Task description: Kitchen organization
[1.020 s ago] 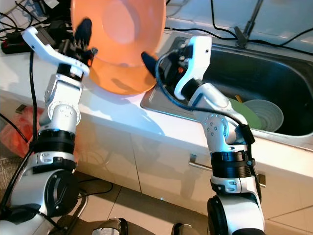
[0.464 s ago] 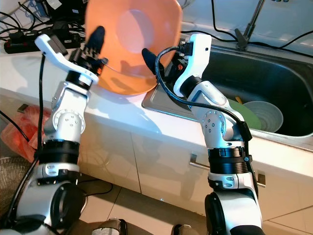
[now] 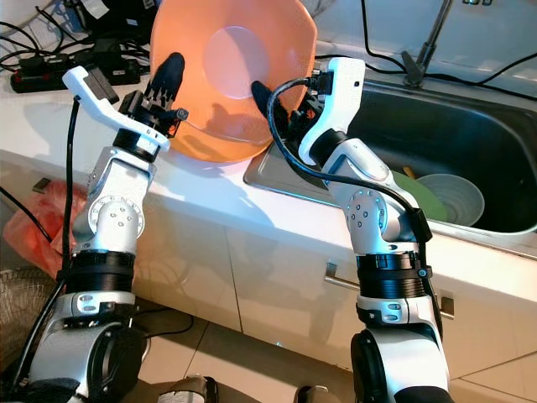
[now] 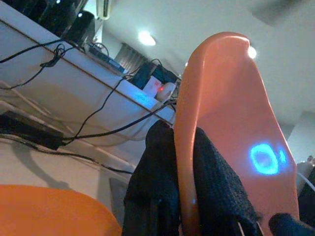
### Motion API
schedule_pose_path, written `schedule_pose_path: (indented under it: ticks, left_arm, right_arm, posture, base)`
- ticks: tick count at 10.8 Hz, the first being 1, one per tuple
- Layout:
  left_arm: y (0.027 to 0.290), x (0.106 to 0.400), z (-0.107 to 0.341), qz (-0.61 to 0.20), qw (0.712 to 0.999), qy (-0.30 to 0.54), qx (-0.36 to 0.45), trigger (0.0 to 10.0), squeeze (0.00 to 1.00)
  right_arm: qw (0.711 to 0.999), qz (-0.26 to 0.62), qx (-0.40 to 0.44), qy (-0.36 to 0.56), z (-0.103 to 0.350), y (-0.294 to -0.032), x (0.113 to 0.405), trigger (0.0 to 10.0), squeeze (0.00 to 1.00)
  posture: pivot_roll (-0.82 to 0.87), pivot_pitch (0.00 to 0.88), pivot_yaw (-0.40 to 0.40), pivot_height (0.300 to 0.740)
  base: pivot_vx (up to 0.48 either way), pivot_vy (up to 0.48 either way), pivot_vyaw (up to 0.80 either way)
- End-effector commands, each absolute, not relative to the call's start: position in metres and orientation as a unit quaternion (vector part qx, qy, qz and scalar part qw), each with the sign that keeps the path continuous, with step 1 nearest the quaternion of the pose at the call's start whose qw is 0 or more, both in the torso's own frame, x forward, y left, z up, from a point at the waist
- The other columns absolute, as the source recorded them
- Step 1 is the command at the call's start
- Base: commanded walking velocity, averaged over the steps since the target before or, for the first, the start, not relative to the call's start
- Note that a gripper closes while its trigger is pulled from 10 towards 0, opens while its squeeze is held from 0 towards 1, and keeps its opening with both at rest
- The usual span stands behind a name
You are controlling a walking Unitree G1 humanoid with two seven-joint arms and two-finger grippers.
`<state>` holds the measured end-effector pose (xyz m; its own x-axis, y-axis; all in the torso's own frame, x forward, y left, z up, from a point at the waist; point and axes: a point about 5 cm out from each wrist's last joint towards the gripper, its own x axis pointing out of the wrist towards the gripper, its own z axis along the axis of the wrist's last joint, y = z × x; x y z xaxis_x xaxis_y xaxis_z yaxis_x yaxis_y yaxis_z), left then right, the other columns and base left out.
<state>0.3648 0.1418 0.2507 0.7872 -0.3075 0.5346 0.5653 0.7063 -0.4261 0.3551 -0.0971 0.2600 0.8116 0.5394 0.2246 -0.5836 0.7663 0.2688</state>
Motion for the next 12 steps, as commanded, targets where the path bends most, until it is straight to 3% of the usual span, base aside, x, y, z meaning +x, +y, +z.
schedule_pose_path:
  ticks: [1, 12]
  left_arm:
    - [0.1386, 0.362, 0.2617, -0.252, 0.895, -0.233, -0.283, 0.0, 0.0]
    - [0.1348, 0.3591, 0.2604, -0.262, 0.893, -0.228, -0.288, 0.0, 0.0]
  right_arm:
    - [0.94, 0.293, 0.161, -0.073, 0.2643, -0.0986, 0.3567, 0.0, 0.0]
    - [0.938, 0.259, 0.23, 0.01, 0.2556, -0.1051, 0.3645, 0.0, 0.0]
  posture:
    - [0.03, 0.039, 0.001, 0.74]
    - [0.02, 0.052, -0.004, 0.74]
  base:
    - [0.0, 0.0, 0.0]
    - [0.0, 0.0, 0.0]
